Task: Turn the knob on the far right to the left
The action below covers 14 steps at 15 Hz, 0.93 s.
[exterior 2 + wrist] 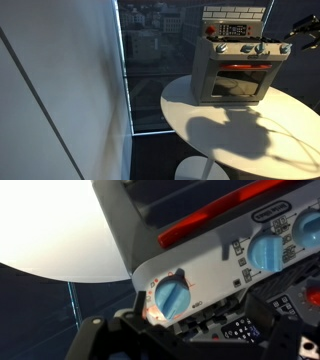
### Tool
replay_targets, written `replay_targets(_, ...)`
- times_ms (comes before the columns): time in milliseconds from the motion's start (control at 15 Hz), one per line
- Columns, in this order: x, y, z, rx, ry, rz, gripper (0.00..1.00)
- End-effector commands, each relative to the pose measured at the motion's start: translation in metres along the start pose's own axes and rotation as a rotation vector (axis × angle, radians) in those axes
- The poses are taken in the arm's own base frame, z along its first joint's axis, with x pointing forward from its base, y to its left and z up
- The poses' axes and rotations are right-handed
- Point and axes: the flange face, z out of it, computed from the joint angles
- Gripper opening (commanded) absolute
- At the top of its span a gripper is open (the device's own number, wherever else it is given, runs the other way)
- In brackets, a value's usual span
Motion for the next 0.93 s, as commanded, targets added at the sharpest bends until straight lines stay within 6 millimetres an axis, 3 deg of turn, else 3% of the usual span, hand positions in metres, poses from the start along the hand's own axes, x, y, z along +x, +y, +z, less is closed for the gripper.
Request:
replay_targets(0,0.0069,-0.0008,-0.0009,0.019,0.028,0.007,1.00)
replay_targets(867,0.0120,0.0014,-0.0003,0.074,0.063,0.074,1.00)
